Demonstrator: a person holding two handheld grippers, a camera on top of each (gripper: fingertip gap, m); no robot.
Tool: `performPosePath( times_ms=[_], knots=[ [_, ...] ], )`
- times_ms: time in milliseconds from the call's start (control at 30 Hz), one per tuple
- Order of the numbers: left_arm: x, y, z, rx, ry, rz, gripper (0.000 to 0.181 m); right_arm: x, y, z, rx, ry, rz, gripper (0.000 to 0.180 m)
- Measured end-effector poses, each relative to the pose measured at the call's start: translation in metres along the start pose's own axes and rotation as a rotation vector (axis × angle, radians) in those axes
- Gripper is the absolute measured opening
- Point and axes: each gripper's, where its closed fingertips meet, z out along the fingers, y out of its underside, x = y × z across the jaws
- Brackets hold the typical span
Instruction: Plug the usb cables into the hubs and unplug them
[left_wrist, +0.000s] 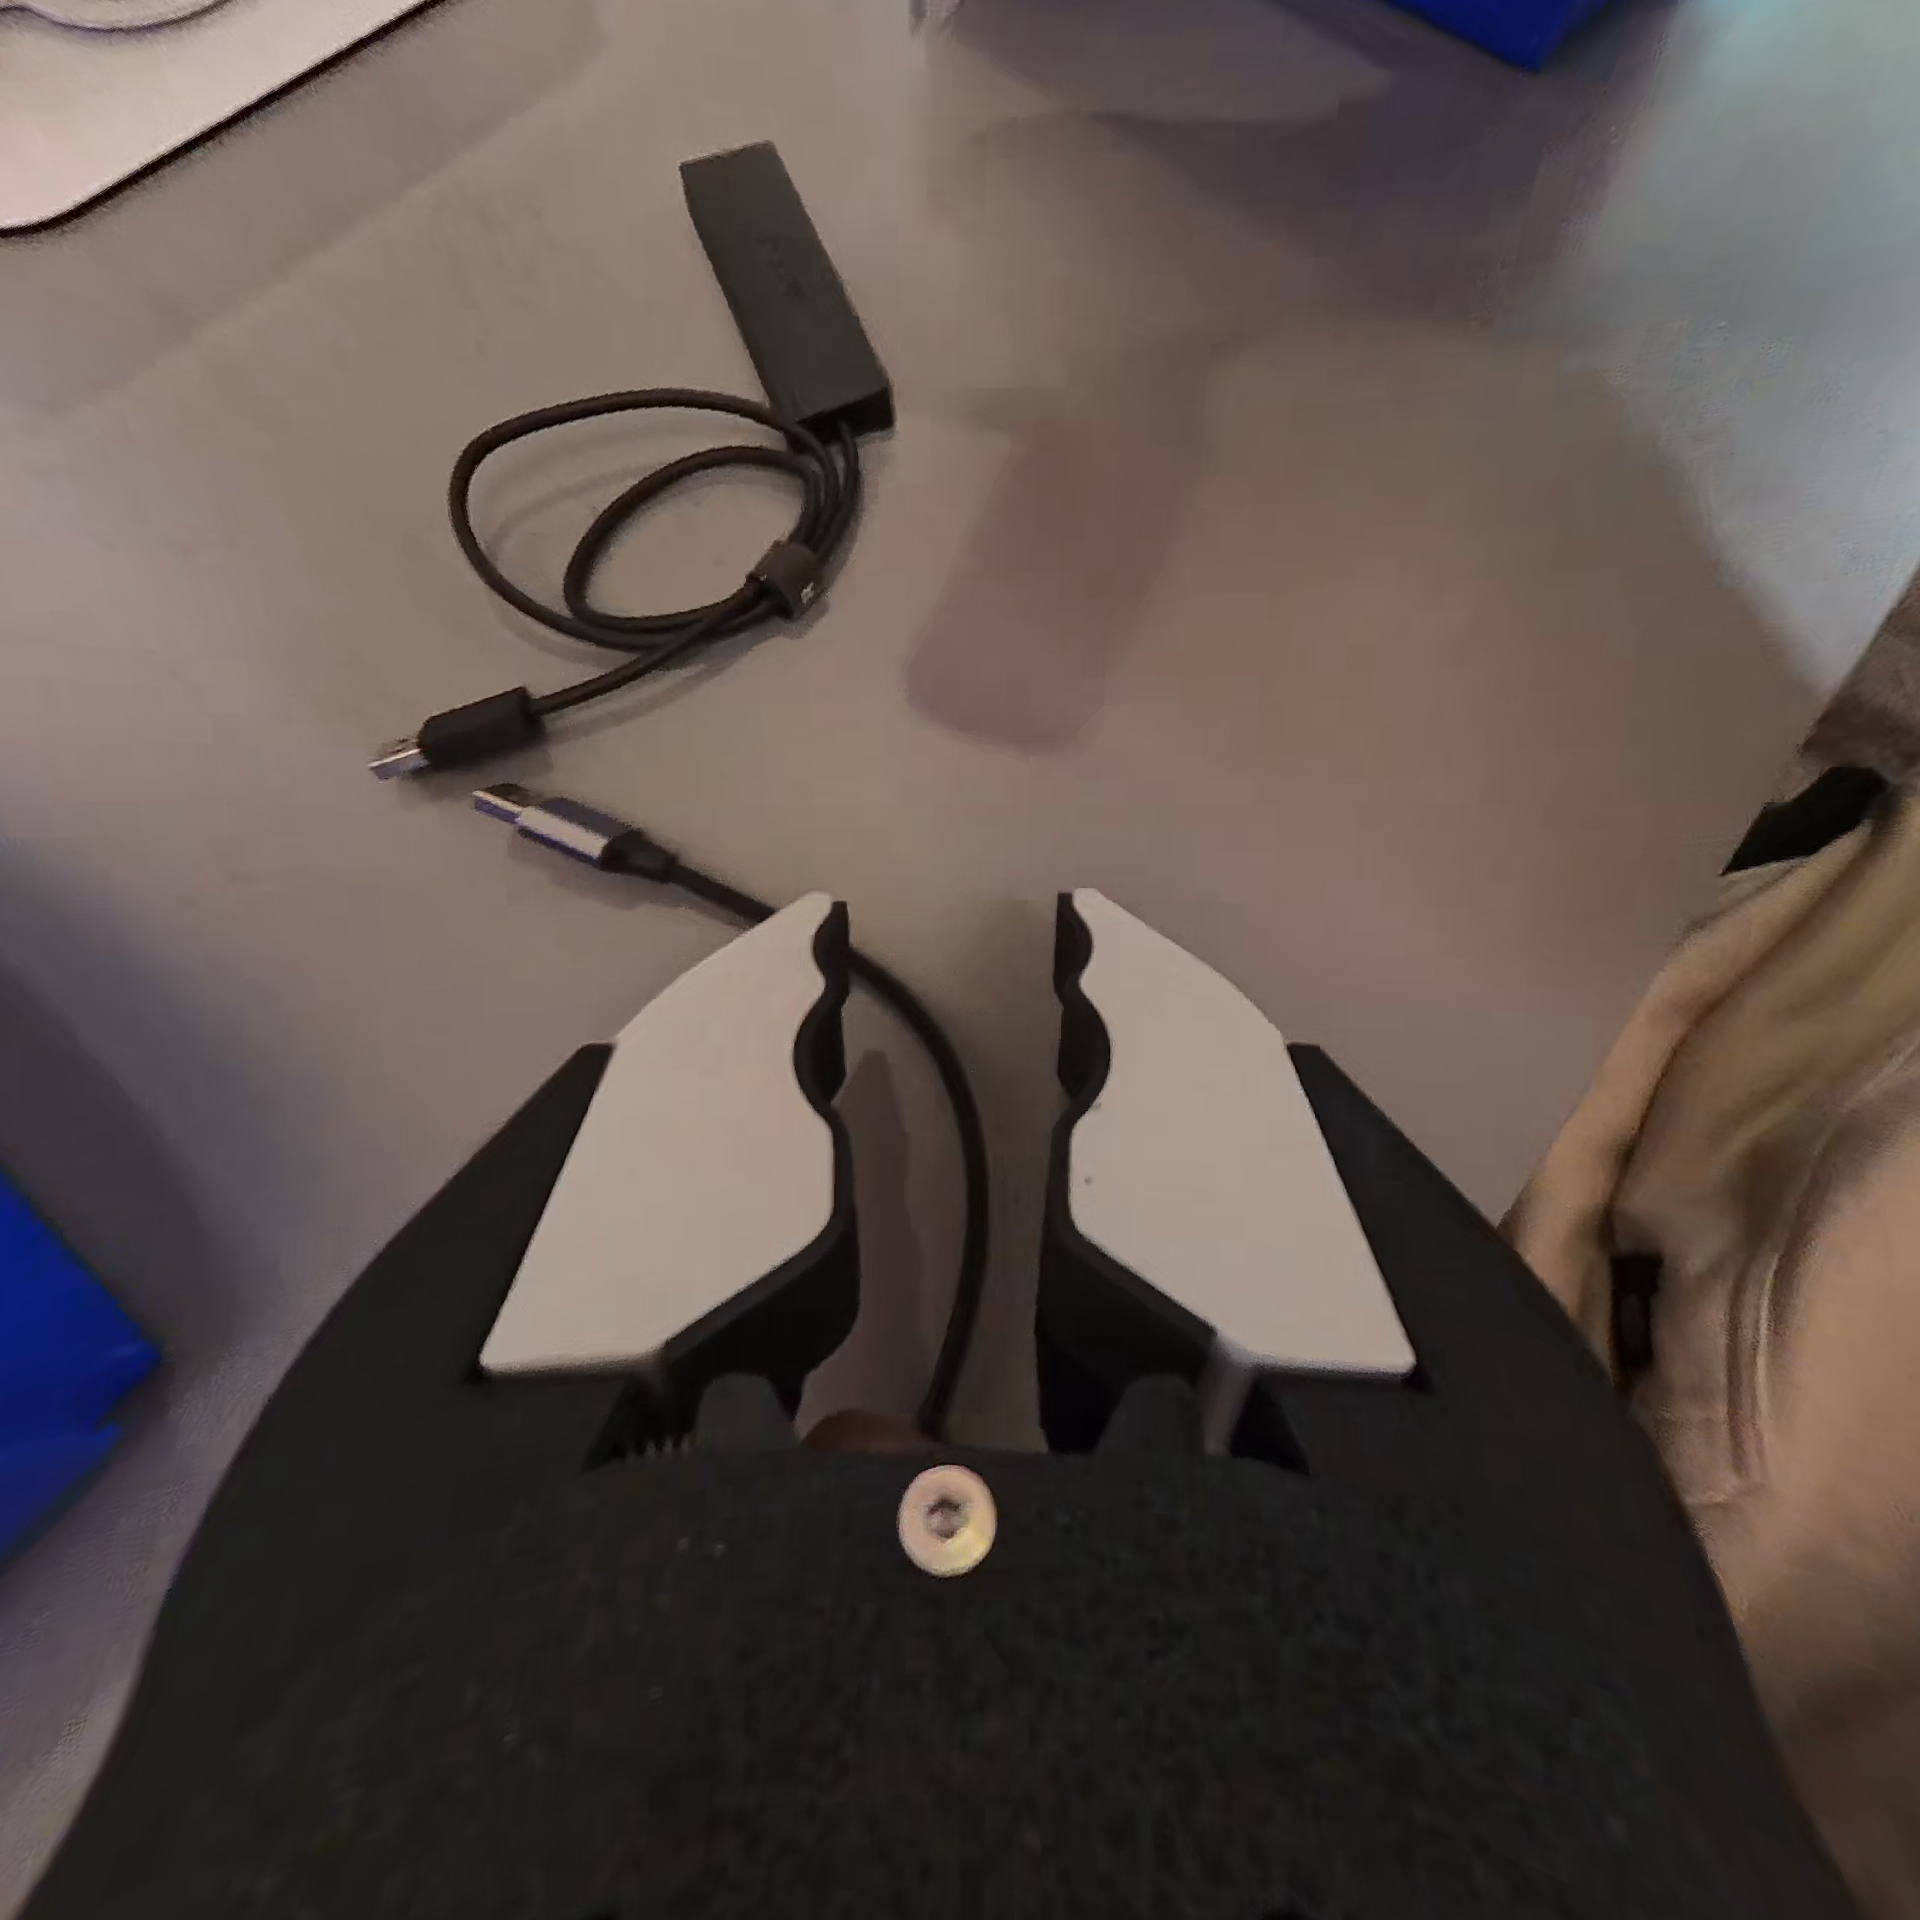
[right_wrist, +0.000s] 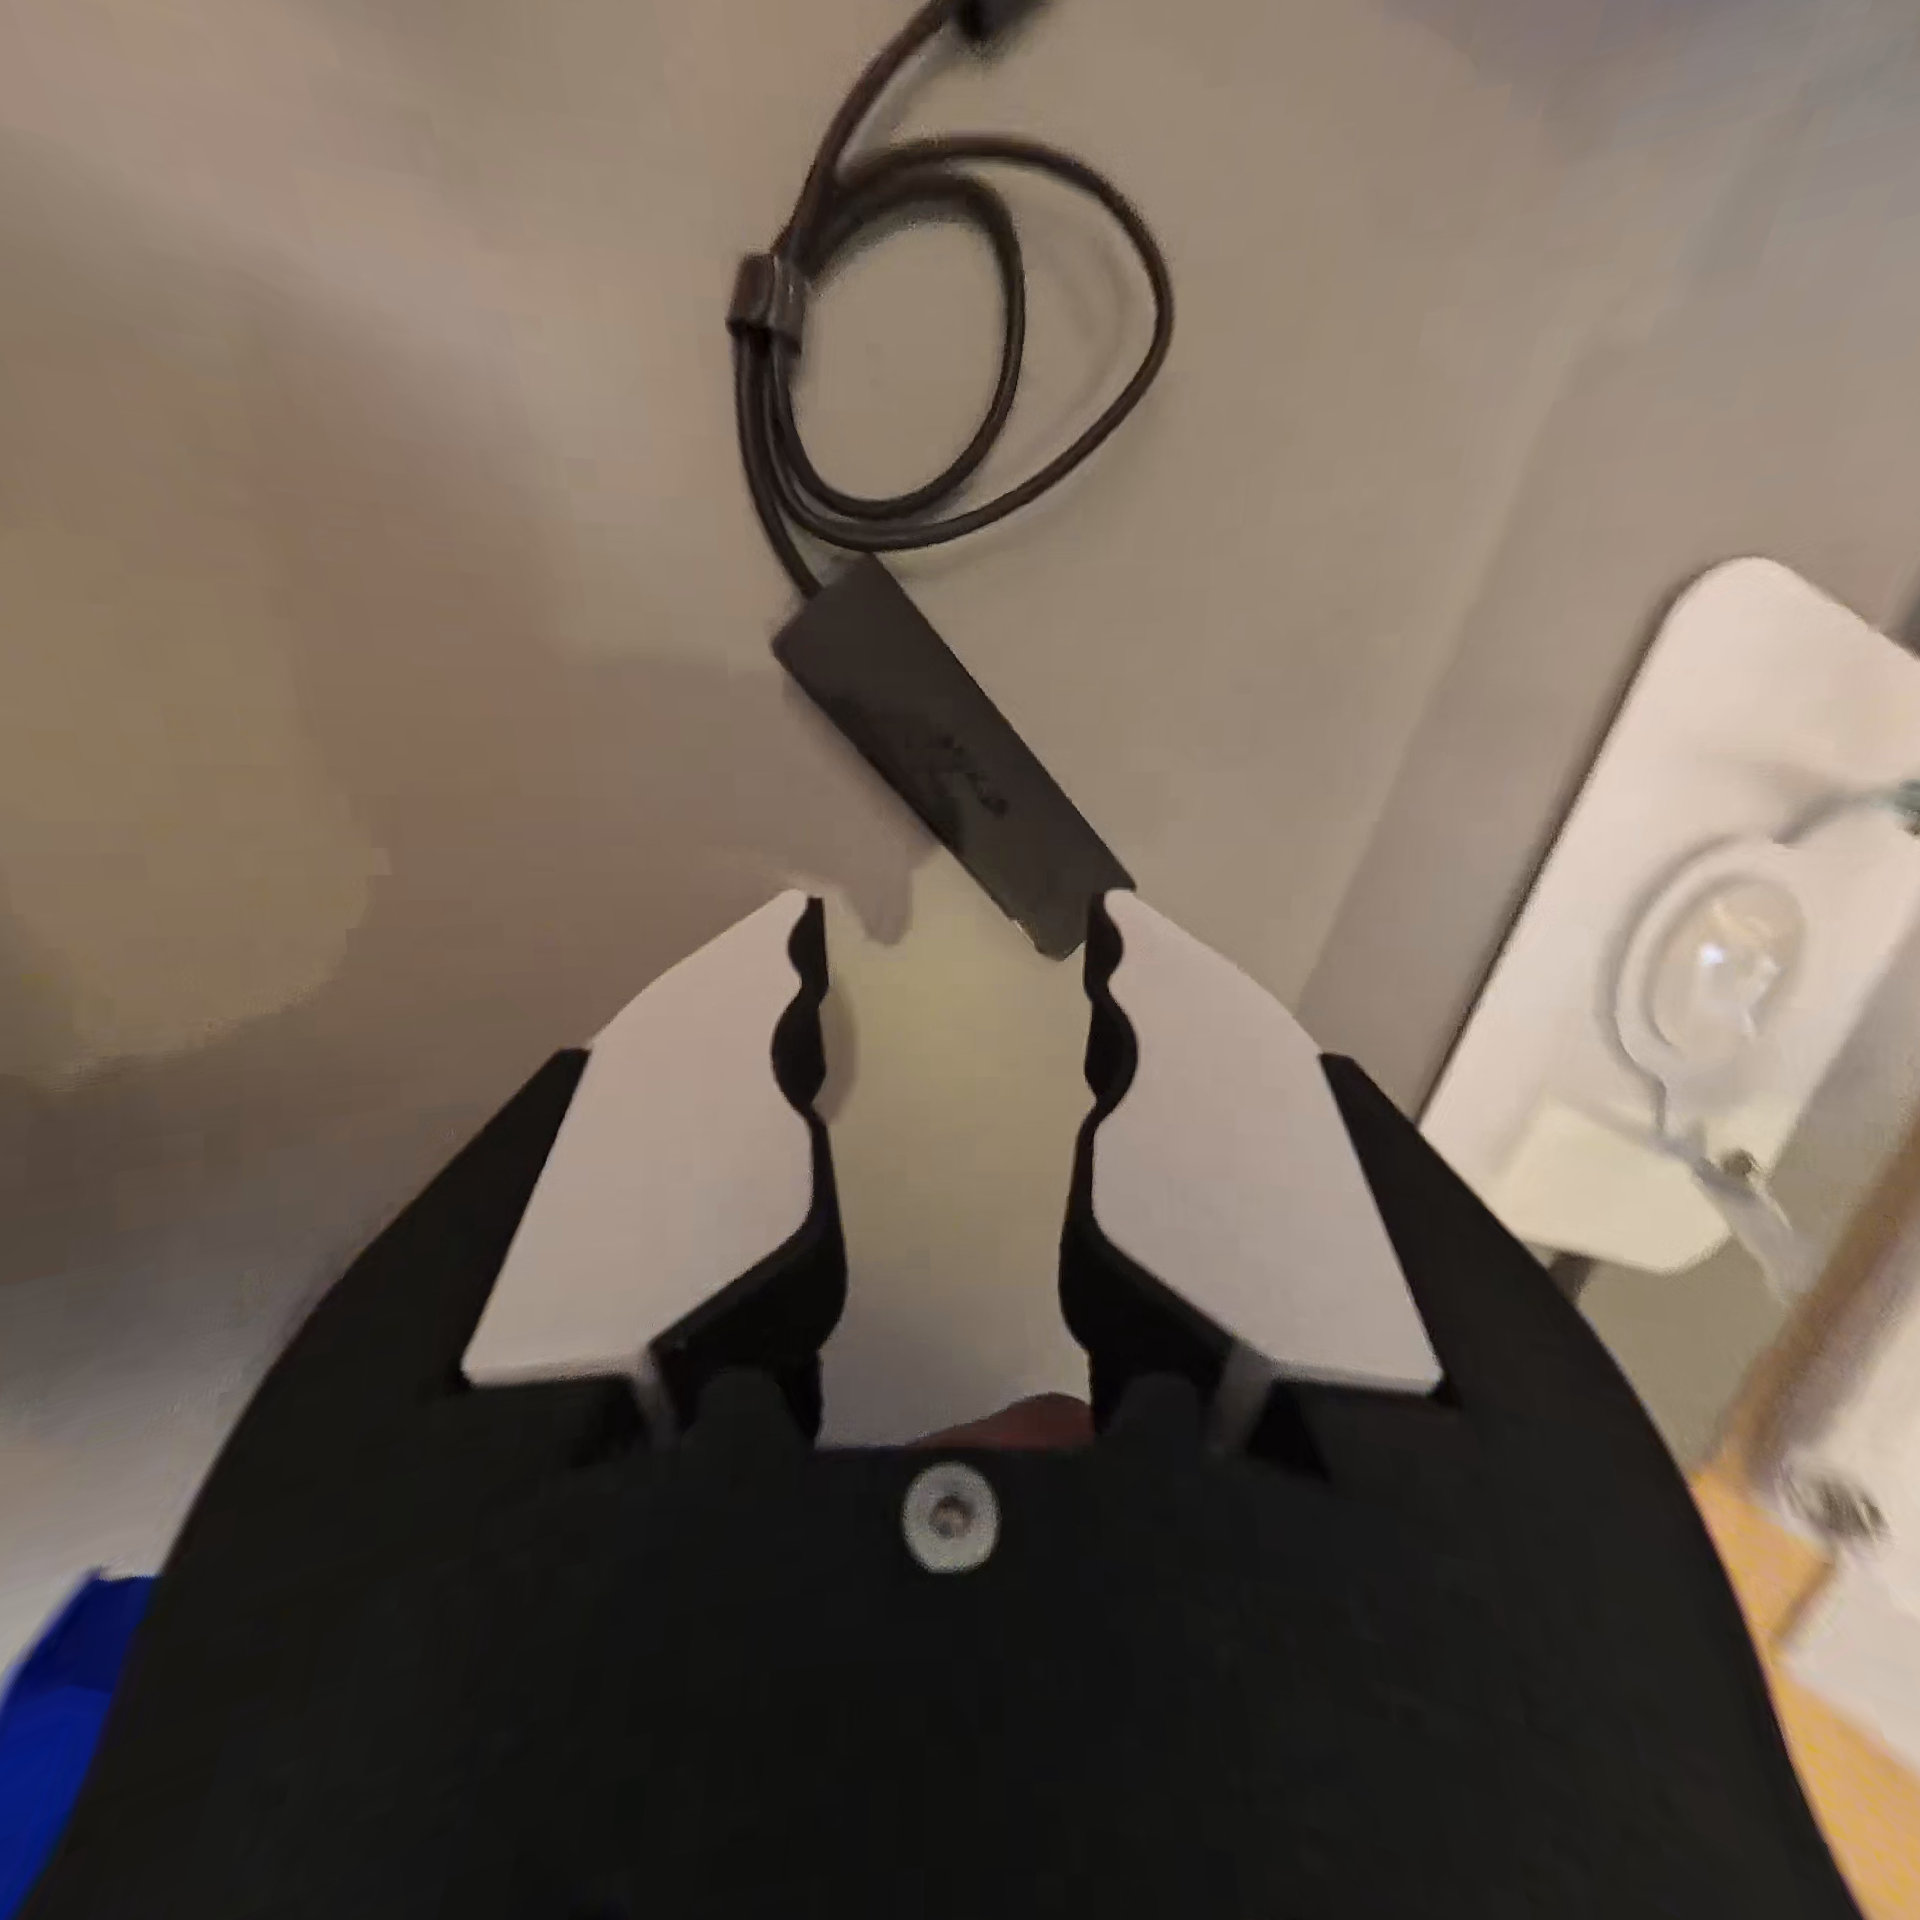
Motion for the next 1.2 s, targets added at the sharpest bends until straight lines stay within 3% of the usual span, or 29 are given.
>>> performPosePath(
  times_ms=[167,333,500,733,1033,1200],
  knots=[
    [0.023,-0.002,-0.004,0.062,0.069,-0.038,0.034,0.023,0.009,0.045,0.033,-0.061,-0.045,0.052],
    [0.034,-0.002,-0.012,0.076,0.101,-0.008,0.034,0.004,0.004,0.066,0.000,-0.144,-0.096,0.058],
    [0.032,-0.001,-0.009,0.073,0.112,-0.036,0.033,-0.004,0.000,0.069,-0.011,-0.209,-0.071,0.042],
    [0.017,-0.015,-0.006,0.116,0.044,-0.095,0.032,-0.010,0.002,0.060,-0.025,-0.097,0.239,0.035],
    [0.011,-0.050,0.004,0.219,0.090,-0.224,0.032,-0.019,-0.027,-0.010,0.356,0.133,0.719,0.033],
    [0.017,-0.059,0.022,0.197,0.152,-0.255,0.032,-0.055,-0.026,-0.003,0.470,0.127,0.973,0.033]
  ],
)
